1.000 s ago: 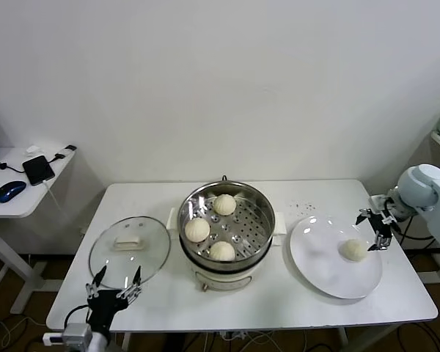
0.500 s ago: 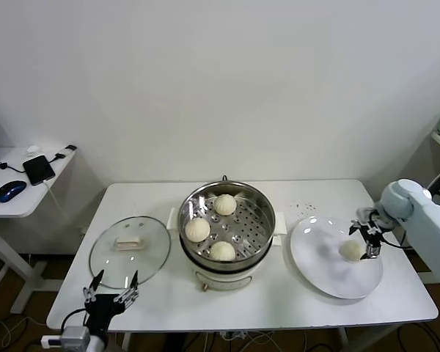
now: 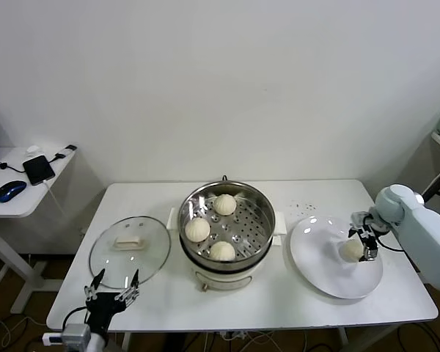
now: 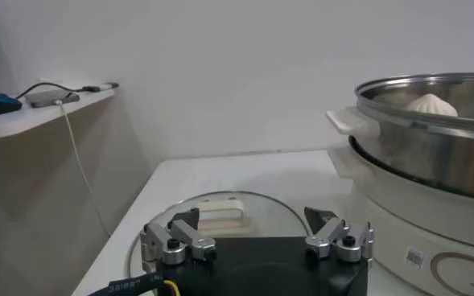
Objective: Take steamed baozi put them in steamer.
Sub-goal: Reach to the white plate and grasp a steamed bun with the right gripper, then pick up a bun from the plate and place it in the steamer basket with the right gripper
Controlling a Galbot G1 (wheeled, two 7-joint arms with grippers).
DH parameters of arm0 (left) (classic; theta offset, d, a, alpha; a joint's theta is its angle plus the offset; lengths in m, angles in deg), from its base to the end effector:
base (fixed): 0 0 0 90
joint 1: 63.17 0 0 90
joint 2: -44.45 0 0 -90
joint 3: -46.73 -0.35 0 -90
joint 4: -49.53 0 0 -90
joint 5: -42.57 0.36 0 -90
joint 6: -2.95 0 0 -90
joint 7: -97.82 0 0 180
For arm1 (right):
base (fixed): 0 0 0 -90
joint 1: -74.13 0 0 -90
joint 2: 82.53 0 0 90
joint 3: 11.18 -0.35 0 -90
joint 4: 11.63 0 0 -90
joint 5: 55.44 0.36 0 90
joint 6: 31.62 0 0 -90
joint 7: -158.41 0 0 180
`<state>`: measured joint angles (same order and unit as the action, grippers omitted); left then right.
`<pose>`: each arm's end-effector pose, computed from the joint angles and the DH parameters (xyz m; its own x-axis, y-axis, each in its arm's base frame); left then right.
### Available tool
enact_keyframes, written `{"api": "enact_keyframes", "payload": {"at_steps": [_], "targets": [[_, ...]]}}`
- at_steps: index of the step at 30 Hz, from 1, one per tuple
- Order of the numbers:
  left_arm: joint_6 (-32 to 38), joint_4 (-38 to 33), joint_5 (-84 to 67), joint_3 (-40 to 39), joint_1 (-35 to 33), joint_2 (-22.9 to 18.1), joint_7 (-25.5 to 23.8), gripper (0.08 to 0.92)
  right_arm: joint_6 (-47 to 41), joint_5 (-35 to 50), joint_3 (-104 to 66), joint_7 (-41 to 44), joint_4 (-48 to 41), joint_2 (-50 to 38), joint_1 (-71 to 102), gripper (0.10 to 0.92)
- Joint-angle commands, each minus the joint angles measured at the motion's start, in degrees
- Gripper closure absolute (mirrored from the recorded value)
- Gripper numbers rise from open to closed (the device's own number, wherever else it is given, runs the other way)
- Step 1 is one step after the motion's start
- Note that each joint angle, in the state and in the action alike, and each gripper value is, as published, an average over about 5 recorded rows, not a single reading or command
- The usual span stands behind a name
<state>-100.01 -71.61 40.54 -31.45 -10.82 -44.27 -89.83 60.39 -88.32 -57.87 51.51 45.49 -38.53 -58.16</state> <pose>0.1396 0.0668 -0.3128 -0.9428 -0.0474 0.3301 -0.0277 0.9976 0.0641 0.5181 -0.2483 -0.2426 -0.1196 0.0290 0.9924 -0.9915 -0.0555 -0.1179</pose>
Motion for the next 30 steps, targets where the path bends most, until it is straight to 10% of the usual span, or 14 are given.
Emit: {"api": "enact_keyframes", "payload": {"at_steps": [1, 30], "targets": [[0.04, 0.3, -0.22, -0.09, 0.18, -0.01, 0.0, 0.177, -0.25, -1.16, -0.24, -0.1, -0.9, 0.76, 0.2, 0.203], [0.64, 0.98, 1.14, -0.91, 1.6, -0.18, 0.37, 0.177, -6.25, 10.34, 6.87, 3.22, 8.24, -5.61, -7.55, 0.487]]}}
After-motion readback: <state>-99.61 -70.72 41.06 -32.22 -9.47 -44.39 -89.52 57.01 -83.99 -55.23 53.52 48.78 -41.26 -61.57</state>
